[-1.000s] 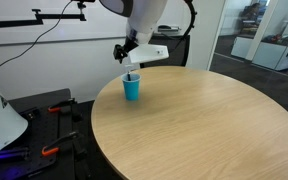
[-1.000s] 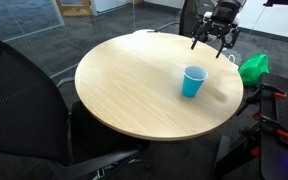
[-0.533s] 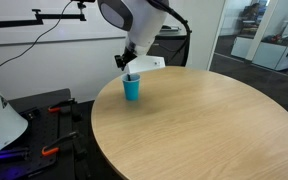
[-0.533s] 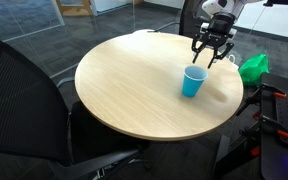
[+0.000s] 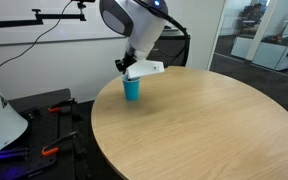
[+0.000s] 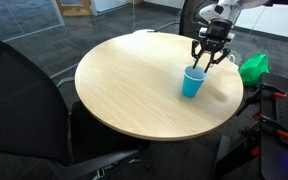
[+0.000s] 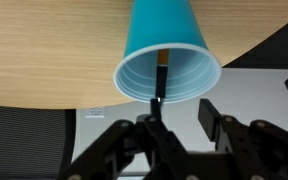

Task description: Remove the pen from the mug cup and place it on the table

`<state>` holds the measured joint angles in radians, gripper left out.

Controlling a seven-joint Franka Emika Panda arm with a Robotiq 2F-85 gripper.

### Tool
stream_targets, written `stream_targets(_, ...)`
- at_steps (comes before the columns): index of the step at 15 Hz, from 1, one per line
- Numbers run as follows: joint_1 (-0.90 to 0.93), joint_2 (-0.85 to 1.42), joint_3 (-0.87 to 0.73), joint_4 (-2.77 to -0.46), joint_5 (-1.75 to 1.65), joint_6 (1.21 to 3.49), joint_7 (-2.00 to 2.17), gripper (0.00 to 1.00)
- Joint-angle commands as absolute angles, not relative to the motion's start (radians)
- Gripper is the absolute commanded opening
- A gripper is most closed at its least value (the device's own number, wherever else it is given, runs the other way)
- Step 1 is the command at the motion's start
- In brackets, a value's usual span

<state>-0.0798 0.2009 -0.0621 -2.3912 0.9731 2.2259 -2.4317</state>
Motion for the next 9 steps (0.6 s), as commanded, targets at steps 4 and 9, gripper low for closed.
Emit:
stream_targets(4,-0.086,0.258,-0.043,-2.348,0.997,2.246,-2.452,0.43)
stream_targets(9,-0.087,0.293,-0.034,-2.314,0.992,2.241,-2.448,0.43)
